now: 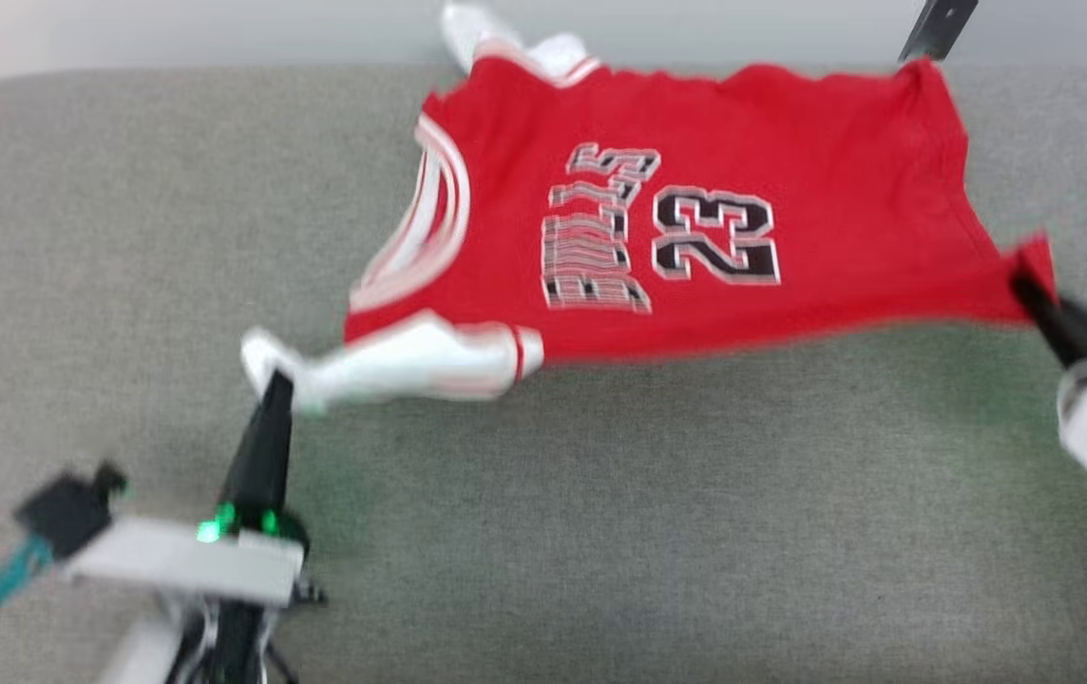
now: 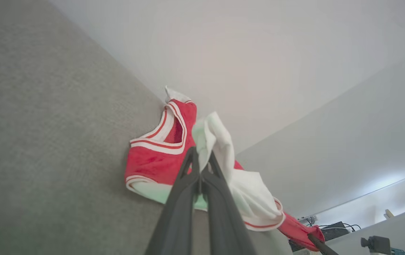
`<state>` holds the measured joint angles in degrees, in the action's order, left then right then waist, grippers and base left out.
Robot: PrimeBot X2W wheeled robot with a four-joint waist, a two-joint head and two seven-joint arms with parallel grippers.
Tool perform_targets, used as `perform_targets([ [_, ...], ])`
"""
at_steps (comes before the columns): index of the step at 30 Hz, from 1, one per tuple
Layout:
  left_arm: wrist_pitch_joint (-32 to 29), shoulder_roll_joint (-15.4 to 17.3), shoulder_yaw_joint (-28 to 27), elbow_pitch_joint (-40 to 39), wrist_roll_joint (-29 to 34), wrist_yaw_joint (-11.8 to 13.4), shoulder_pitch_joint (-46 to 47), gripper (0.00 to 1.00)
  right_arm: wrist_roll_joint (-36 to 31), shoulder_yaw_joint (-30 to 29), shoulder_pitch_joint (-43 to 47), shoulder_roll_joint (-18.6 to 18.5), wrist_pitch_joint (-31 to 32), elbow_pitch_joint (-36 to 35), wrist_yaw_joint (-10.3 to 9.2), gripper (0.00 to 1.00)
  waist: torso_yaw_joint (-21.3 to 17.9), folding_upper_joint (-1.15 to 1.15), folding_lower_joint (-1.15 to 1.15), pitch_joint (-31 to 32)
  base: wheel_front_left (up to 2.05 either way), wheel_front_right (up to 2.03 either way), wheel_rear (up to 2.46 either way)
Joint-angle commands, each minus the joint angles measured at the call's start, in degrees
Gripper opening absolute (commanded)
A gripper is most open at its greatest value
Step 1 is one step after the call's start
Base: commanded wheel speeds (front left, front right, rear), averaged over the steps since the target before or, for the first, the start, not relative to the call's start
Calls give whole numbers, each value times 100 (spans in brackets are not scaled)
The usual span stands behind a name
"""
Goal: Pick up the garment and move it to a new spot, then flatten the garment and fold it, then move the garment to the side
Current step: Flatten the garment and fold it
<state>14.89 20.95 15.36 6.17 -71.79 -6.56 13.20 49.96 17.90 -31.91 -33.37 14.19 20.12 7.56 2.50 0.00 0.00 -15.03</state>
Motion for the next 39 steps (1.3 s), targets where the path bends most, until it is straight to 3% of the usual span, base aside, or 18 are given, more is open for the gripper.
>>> perform_targets([
  [1, 40, 12, -157, -141, 40, 60, -221, 0, 28, -165, 265, -77, 44, -110, -15, 0, -16, 0, 0, 112, 0, 0, 0],
  [6, 40, -71, -383, -957, 233, 302, -1194, 0, -91, -792, 1328, -123, 333, -890, -20, 0, -36, 0, 0, 204, 0, 0, 0],
  [12, 40, -125, -517, -1985, 361, 679, -2084, 0, -306, -1674, 2350, 74, 760, -1853, -21, 0, -73, 0, 0, 173, 0, 0, 0],
  [18, -88, 0, -446, -2347, 514, 827, -2092, 0, -604, -2170, 2736, 509, 1233, -2576, -19, 0, -135, 0, 0, 57, 0, 0, 0],
  [24, -298, 161, -263, -1881, 832, 748, -1266, 0, -809, -2311, 2439, 871, 1495, -2635, -14, 0, -163, 0, 0, -106, 0, 0, 0],
  [26, -295, 71, -193, -1640, 871, 686, -932, 0, -887, -2306, 2293, 975, 1521, -2568, -14, 0, -189, 0, 0, -196, 0, 0, 0],
  [39, -324, -95, 73, 106, 1275, 334, 796, 0, -1297, -2278, 1153, 1286, 1193, -1432, -14, 0, -248, 0, 0, -793, 0, 0, 0],
])
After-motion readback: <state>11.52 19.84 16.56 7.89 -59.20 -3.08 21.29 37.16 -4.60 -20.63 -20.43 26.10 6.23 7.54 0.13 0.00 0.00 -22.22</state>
